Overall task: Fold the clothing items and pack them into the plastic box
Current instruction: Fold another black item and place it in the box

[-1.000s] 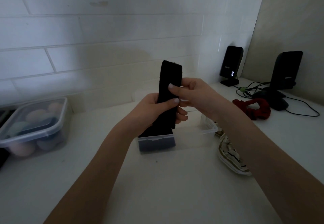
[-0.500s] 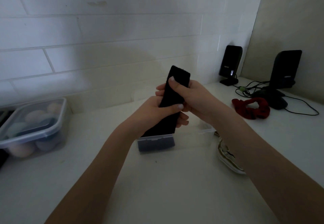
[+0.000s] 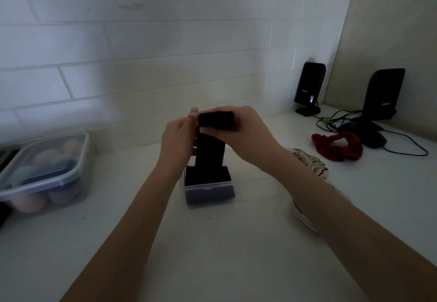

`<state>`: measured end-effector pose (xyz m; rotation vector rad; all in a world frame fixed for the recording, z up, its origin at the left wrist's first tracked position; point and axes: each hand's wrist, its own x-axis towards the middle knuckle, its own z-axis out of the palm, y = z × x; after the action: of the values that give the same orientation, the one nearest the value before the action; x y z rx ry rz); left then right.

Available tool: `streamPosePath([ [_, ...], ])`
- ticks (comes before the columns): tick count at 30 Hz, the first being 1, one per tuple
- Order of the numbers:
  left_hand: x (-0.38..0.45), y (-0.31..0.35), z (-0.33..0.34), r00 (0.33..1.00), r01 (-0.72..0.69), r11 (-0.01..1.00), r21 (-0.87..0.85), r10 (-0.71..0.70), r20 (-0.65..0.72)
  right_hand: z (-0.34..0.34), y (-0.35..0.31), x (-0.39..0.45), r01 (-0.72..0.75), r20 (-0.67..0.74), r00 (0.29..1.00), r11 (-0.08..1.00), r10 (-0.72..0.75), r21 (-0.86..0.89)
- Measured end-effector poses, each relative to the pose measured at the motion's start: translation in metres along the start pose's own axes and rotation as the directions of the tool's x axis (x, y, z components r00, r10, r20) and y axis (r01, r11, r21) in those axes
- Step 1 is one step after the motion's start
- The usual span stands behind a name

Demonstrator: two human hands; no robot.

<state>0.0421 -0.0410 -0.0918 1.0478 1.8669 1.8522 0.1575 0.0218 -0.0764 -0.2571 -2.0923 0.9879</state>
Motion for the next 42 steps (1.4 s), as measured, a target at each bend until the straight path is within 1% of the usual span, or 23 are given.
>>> streamPosePath([
  [1, -0.001, 0.002, 0.003, 0.999, 0.025, 0.999, 0.035, -0.026, 0.023, 0.000, 0.000, 0.001, -0.021, -0.036, 0.999, 1.000, 0.022, 0.013],
  [2, -0.002, 0.005, 0.005, 0.999, 0.046, 0.998, 0.052, -0.046, -0.005, -0.001, 0.001, 0.002, -0.049, -0.070, 0.996, 0.998, 0.051, 0.026],
  [3, -0.002, 0.006, 0.007, 0.997, 0.074, 0.997, 0.028, -0.075, 0.019, -0.002, 0.002, 0.003, -0.077, -0.092, 0.992, 0.996, 0.081, 0.042],
  [4, -0.003, 0.009, 0.007, 0.988, 0.134, 0.987, -0.083, -0.127, 0.090, -0.004, 0.004, 0.004, -0.099, -0.108, 0.989, 0.993, 0.106, 0.063],
  [5, -0.002, 0.010, 0.006, 0.963, 0.226, 0.961, -0.162, -0.196, 0.186, -0.006, 0.006, 0.004, -0.112, -0.120, 0.985, 0.990, 0.122, 0.092],
  [6, -0.003, 0.010, 0.004, 0.931, 0.288, 0.938, -0.192, -0.227, 0.287, -0.009, 0.008, 0.004, -0.115, -0.136, 0.982, 0.986, 0.131, 0.124],
  [7, -0.003, 0.009, 0.003, 0.901, 0.311, 0.930, -0.196, -0.223, 0.372, -0.011, 0.009, 0.004, -0.110, -0.153, 0.979, 0.983, 0.132, 0.145],
  [8, -0.003, 0.009, 0.003, 0.886, 0.289, 0.942, -0.172, -0.195, 0.421, -0.013, 0.011, 0.004, -0.106, -0.169, 0.977, 0.982, 0.133, 0.158],
  [11, -0.010, 0.006, 0.000, 0.868, 0.149, 0.980, -0.136, -0.063, 0.493, -0.017, 0.015, 0.004, -0.097, -0.170, 0.976, 0.967, 0.139, 0.236],
  [14, -0.009, 0.002, -0.001, 0.889, 0.106, 0.978, -0.181, -0.011, 0.457, -0.018, 0.015, 0.005, -0.102, -0.108, 0.985, 0.961, 0.133, 0.259],
  [17, -0.005, 0.002, -0.002, 0.922, 0.068, 0.969, -0.238, 0.031, 0.387, -0.019, 0.016, 0.006, -0.088, -0.005, 0.996, 0.990, 0.089, 0.114],
  [18, -0.004, 0.001, -0.003, 0.924, 0.071, 0.964, -0.257, 0.033, 0.380, -0.018, 0.017, 0.005, -0.077, 0.014, 0.997, 0.992, 0.076, 0.095],
  [23, -0.005, 0.003, -0.004, 0.917, 0.098, 0.950, -0.295, 0.029, 0.398, -0.017, 0.020, 0.004, 0.001, 0.021, 1.000, 0.993, -0.004, 0.116],
  [25, -0.005, 0.003, -0.004, 0.911, 0.101, 0.949, -0.299, 0.032, 0.411, -0.017, 0.020, 0.004, 0.023, 0.040, 0.999, 0.988, -0.029, 0.150],
  [29, -0.006, 0.005, -0.002, 0.905, 0.124, 0.937, -0.325, 0.027, 0.424, -0.019, 0.023, 0.006, -0.011, 0.086, 0.996, 0.973, -0.009, 0.229],
  [33, -0.006, 0.004, -0.002, 0.891, 0.153, 0.930, -0.334, 0.016, 0.453, -0.019, 0.031, 0.009, -0.039, 0.110, 0.994, 0.967, 0.012, 0.252],
  [37, -0.005, 0.002, -0.001, 0.891, 0.174, 0.922, -0.345, 0.002, 0.454, -0.020, 0.023, 0.005, -0.044, 0.116, 0.993, 0.987, 0.026, 0.156],
  [40, -0.004, 0.001, 0.000, 0.891, 0.211, 0.896, -0.391, -0.012, 0.453, -0.021, 0.022, 0.002, 0.006, 0.079, 0.997, 0.997, -0.012, 0.079],
  [42, -0.003, 0.001, -0.001, 0.888, 0.255, 0.861, -0.440, -0.028, 0.459, -0.020, 0.022, 0.003, 0.041, 0.051, 0.998, 0.999, -0.042, 0.007],
])
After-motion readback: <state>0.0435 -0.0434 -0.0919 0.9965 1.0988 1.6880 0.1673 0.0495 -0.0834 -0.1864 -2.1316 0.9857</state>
